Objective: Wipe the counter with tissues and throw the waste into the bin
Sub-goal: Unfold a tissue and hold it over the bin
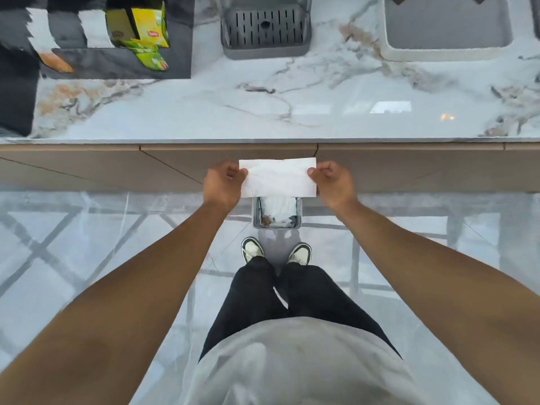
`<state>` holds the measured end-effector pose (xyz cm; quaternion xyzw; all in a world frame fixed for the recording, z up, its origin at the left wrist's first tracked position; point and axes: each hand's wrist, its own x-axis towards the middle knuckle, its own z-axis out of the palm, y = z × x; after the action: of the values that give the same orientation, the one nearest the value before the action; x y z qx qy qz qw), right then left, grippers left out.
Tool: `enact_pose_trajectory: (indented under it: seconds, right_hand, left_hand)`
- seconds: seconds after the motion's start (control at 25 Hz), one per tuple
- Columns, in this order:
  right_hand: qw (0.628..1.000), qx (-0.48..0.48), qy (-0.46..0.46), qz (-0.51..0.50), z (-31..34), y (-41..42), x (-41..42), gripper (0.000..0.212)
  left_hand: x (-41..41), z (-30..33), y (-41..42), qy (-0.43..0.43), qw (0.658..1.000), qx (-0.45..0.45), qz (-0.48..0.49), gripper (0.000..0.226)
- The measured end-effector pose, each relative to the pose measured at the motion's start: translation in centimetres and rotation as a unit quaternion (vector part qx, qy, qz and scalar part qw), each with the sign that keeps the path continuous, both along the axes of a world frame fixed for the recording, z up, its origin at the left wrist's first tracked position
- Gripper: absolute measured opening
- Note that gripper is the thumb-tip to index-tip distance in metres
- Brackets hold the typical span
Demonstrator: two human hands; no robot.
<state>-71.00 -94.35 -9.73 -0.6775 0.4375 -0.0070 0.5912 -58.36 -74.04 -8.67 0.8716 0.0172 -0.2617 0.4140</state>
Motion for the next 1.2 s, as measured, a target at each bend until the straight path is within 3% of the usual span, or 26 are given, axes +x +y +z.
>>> enact_pose_trajectory:
  seconds: [0.4, 0.72, 0.96, 1.2]
  right_hand:
    - [0.992, 0.023, 0.123, -0.029, -14.6, 1.3, -1.1, 0.012]
    - [0.978, -0.012, 0.207, -0.024, -25.7, 2.6, 0.1, 0.015]
    - [0.971, -0.032, 0.235, -0.036, -30.4, 1.8, 1.2, 0.016]
    - [0.968, -0.035, 0.249, -0.015, -31.2, 1.8, 1.4, 0.01]
  left_hand:
    - [0.2, -14.0, 0.3, 0.087, 0.994, 0.059, -0.032, 0.019]
    - [1.1, -25.7, 0.6, 0.118, 0.984, 0.11, -0.07, 0.005]
    - [1.6, -30.0, -1.0, 0.111, 0.985, 0.125, -0.045, 0.017]
    - [1.6, -31.1, -1.3, 0.086, 0.978, 0.151, -0.119, 0.007]
